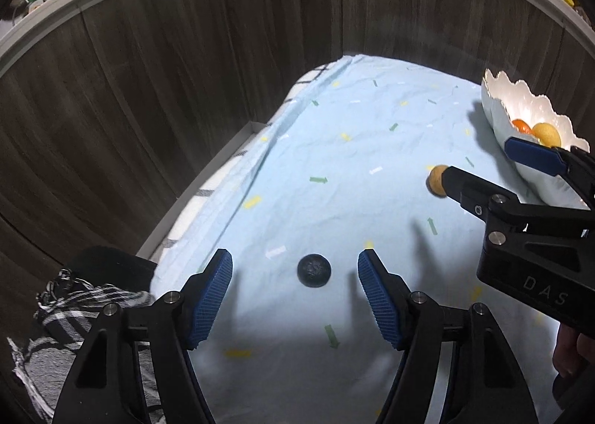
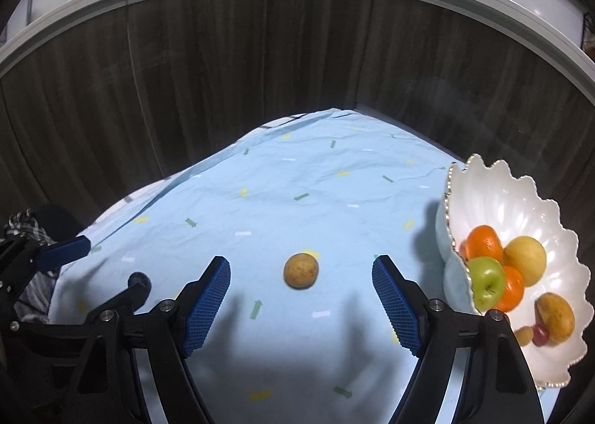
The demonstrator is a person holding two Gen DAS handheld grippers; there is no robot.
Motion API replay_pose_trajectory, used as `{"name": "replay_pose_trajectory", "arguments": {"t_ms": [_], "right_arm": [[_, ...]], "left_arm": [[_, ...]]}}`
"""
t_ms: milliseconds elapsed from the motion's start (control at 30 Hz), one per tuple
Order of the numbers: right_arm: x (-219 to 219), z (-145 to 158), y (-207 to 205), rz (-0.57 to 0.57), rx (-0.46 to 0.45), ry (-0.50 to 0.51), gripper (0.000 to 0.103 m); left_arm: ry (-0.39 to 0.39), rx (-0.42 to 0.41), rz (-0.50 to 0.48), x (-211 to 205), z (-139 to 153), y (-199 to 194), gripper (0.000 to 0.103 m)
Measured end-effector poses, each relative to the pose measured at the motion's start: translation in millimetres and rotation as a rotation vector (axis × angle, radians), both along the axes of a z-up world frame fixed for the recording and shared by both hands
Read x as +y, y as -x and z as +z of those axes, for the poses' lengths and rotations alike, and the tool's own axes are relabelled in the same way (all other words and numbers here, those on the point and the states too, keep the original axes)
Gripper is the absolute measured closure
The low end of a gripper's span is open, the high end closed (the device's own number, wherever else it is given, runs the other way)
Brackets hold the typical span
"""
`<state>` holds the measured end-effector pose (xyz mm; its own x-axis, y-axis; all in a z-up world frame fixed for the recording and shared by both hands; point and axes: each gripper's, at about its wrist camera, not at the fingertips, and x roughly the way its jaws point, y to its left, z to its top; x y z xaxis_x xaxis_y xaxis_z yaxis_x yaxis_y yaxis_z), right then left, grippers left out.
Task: Organize fruits
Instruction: 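Move the left tool to the dark round fruit while the right tool approaches the small brown fruit, then close the left tool on the dark round fruit while the right tool grips the small brown fruit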
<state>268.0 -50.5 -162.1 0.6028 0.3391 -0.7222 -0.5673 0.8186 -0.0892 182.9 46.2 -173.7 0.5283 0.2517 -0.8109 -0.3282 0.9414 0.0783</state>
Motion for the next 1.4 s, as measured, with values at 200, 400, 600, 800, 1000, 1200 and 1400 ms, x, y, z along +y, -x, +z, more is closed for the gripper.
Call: {"name": "replay_pose_trajectory", "arguments": {"t_ms": [200, 400, 600, 800, 1000, 1200, 1400], "right_arm": [[0.4, -7.5, -5.8, 0.014, 0.021, -0.003, 0.030], [4.7, -13.5, -9.7, 0.037, 0.049, -0.018, 0.037], [6.4, -21.4, -13.7, 0.045, 0.085, -0.031, 0.042], [6.8, -26.4, -18.1, 0.033, 0.119, -0.047, 0.051], [2.6, -30.2, -23.9, -0.010, 0.127, -0.054, 0.051], [2.0, -36.2, -25.9, -0.026, 0.155, -0.051, 0.058], [1.7, -36.6, -25.4, -0.038, 0.160, -0.050, 0.076]], "left_arm": [[0.006, 0.028, -0.015, -3.1, -10.3, -5.2, 0.045], [0.003, 0.043, -0.023, -5.8, -17.7, -9.3, 0.058], [0.007, 0.040, -0.031, -6.9, -20.9, -10.3, 0.063], [0.010, 0.034, -0.048, -10.1, -22.2, -10.9, 0.070], [0.018, 0.031, -0.058, -11.7, -22.0, -11.8, 0.077], [0.029, 0.027, -0.064, -11.8, -21.1, -11.7, 0.081], [0.037, 0.025, -0.062, -11.0, -21.0, -12.3, 0.081]]}}
